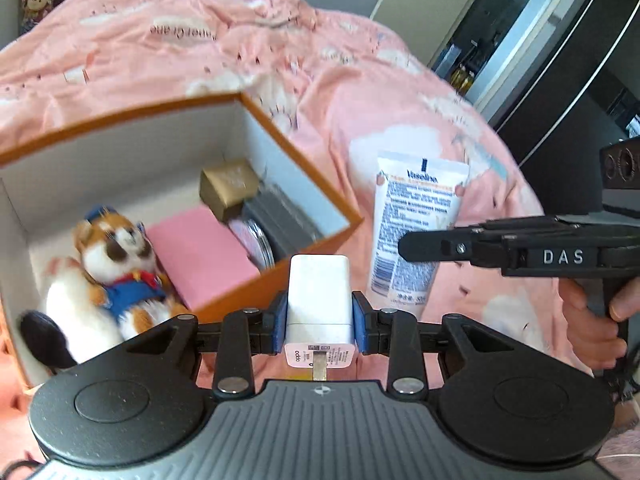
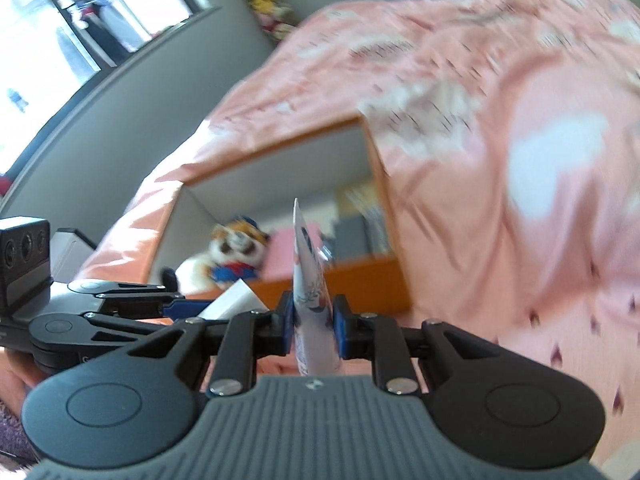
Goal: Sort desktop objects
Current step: 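Lift the charger and Vaseline tube and carry them over the orange box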
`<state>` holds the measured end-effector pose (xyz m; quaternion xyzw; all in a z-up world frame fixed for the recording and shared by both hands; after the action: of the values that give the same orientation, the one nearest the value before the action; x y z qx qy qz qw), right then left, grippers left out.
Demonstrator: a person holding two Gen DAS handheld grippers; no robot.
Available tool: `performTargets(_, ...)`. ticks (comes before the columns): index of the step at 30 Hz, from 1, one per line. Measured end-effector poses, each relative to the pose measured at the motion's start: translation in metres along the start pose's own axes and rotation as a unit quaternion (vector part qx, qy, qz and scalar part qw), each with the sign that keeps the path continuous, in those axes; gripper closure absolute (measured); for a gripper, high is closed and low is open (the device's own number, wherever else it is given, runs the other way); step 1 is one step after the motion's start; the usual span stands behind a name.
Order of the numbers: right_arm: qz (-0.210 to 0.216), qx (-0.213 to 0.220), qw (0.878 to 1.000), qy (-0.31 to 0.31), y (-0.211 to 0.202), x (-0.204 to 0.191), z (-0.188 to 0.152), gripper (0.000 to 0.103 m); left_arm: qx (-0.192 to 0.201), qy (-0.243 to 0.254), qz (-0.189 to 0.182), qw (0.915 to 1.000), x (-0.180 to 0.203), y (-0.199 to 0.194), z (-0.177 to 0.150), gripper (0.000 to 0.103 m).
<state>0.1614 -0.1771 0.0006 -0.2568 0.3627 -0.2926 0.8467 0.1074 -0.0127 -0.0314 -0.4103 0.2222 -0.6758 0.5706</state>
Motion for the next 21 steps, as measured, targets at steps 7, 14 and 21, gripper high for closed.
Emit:
performTargets(7, 0.006, 0.012, 0.997, -0.079, 0.013, -0.033, 0.059, 0.082, 0.029, 0.001, 0.040, 0.9988, -0.033, -0.024, 0.039, 0.066)
performTargets(14, 0.005, -0.007, 0.988, -0.157, 0.082, -0.040, 0.109, 0.082, 0.028, -0.023, 0.081, 0.9960, -0.077, -0.014, 0.063, 0.066)
performTargets(21, -0.017, -0.021, 0.969, -0.247, 0.152, -0.035, 0.128, 0.082, 0.008, -0.045, 0.085, 0.9953, -0.104, 0.000, 0.061, 0.066)
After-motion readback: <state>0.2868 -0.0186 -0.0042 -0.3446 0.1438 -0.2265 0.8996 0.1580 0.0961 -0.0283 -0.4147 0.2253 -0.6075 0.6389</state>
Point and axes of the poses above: each gripper's, at about its wrist camera, not at the fingertips, and y roughly the way its jaws point, x to its right, z to its top, the point moved 8 cm from there along y, roughly the way its jaws point, and after that the axes turned 4 degrees about z, right-handed, at the moved point
